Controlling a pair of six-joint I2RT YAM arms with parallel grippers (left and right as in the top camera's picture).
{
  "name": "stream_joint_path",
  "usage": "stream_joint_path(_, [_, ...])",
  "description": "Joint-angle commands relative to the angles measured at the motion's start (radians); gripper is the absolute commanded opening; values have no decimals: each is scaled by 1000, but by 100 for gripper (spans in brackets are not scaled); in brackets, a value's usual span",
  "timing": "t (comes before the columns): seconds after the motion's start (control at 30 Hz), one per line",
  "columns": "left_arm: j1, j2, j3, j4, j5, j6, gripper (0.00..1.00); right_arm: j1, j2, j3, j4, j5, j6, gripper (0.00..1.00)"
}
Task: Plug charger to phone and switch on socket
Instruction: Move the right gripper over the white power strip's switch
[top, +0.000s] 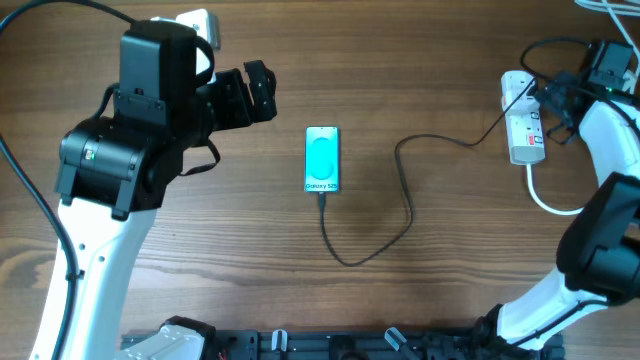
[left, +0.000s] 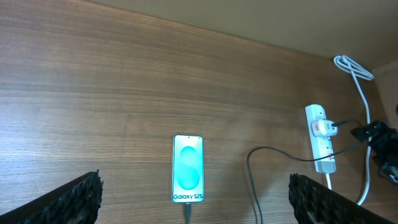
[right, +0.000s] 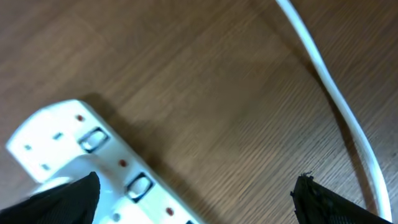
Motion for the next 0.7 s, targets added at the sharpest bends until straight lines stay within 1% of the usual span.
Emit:
stream_joint_path(0.0, [5,-12,-6,2,-10,-13,100,-50,40,9,7,-82,-39,100])
stream_joint_path(0.07, [5,-12,-6,2,-10,-13,100,-79,42,-4,10,-130,-45,100])
stream_joint_path(0.17, [5,-12,-6,2,-10,-13,100,-102,42,-27,40,-290,-131,100])
stream_joint_path(0.2, [5,-12,-6,2,-10,-13,100,-102,42,-33,47,-298,-136,100])
stream_joint_path(0.33, [5,-12,-6,2,-10,-13,100,-101,59,-34,39,-274,-132,100])
stream_joint_path(0.43, [5,-12,-6,2,-10,-13,100,-101,80,-34,8,-174,-87,100])
stream_joint_path(0.67, [5,-12,-6,2,-10,-13,100,-101,91,-35,10,-195,-93,100])
